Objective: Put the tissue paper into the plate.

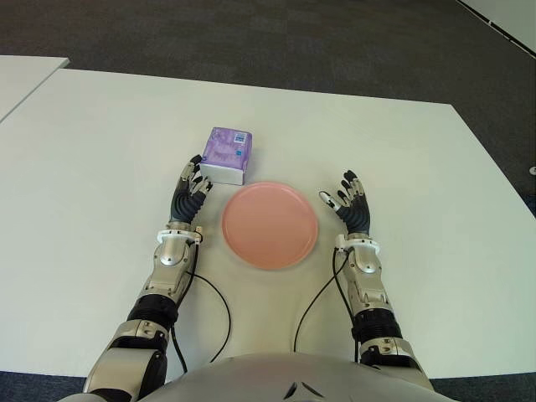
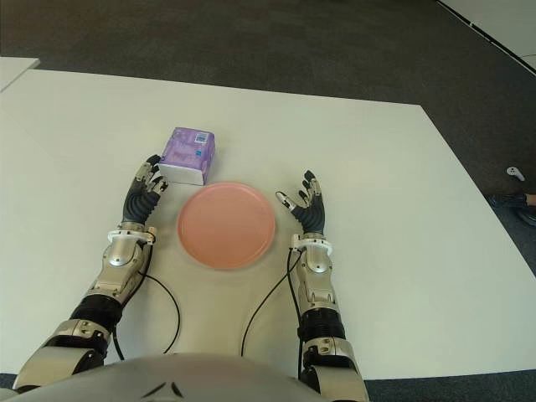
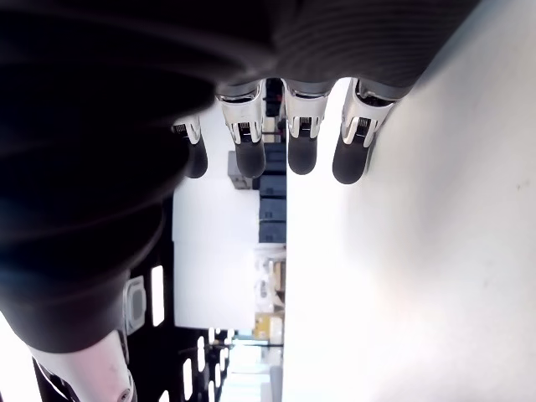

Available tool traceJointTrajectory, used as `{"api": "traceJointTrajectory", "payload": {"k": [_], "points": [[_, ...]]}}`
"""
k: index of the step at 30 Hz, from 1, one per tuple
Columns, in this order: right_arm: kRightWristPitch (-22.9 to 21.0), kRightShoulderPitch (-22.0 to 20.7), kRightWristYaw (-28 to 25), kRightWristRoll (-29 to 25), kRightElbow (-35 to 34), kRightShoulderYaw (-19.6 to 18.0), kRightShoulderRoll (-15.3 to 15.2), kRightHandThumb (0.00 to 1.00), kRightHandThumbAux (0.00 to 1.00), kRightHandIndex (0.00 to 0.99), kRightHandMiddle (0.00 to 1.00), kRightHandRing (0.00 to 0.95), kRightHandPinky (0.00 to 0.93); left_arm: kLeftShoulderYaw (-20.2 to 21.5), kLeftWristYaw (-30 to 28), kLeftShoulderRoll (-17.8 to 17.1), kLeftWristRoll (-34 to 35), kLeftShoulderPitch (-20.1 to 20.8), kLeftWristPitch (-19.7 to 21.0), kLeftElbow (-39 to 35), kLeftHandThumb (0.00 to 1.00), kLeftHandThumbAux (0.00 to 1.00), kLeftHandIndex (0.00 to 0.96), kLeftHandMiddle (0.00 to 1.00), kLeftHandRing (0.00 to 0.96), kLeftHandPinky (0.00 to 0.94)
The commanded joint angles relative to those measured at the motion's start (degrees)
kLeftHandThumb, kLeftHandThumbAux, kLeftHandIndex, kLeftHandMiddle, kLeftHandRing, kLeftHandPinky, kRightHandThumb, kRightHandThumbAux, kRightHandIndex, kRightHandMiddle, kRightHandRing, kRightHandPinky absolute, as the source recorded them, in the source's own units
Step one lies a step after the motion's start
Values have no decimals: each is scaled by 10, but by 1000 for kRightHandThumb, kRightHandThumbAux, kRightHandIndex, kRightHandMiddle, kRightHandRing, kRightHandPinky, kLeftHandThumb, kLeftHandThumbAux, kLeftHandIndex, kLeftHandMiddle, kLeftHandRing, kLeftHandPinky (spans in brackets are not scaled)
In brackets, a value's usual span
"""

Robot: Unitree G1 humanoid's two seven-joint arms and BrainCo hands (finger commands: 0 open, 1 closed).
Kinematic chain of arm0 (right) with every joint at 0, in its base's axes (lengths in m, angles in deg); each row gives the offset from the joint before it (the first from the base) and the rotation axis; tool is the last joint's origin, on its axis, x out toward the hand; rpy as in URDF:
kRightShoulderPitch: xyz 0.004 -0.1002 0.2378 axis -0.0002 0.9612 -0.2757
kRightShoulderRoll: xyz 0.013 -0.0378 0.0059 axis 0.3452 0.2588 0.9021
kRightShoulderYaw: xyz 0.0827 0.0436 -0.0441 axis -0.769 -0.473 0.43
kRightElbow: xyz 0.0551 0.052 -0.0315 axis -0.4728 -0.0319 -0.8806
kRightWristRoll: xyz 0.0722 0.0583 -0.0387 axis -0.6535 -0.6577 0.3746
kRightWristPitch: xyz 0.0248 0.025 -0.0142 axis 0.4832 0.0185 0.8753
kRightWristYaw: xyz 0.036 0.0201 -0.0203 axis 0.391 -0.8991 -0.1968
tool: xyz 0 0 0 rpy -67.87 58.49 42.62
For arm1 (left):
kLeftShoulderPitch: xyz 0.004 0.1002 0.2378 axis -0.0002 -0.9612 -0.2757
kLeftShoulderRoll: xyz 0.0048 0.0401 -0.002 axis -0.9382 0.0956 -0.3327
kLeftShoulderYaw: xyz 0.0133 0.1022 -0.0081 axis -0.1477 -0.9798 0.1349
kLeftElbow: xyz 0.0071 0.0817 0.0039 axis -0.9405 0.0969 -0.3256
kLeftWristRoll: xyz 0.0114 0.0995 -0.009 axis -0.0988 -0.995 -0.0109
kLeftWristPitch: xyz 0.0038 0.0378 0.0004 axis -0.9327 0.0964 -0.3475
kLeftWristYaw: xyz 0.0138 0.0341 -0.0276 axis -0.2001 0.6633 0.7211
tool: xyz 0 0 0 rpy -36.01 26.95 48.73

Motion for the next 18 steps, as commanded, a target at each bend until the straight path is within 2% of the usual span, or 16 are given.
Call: {"api": "traceJointTrajectory", "payload": {"k": [1, 18], "points": [[-27, 20, 3, 2, 15, 0, 6, 172, 762, 48, 57, 51, 88, 1, -7, 0, 0, -14, 9, 18, 0, 575, 0, 0, 0, 0], [-28, 22, 1, -1, 14, 1, 5, 163, 747, 45, 65, 58, 96, 1, -5, 1, 1, -16, 7, 17, 0, 580, 0, 0, 0, 0]]}}
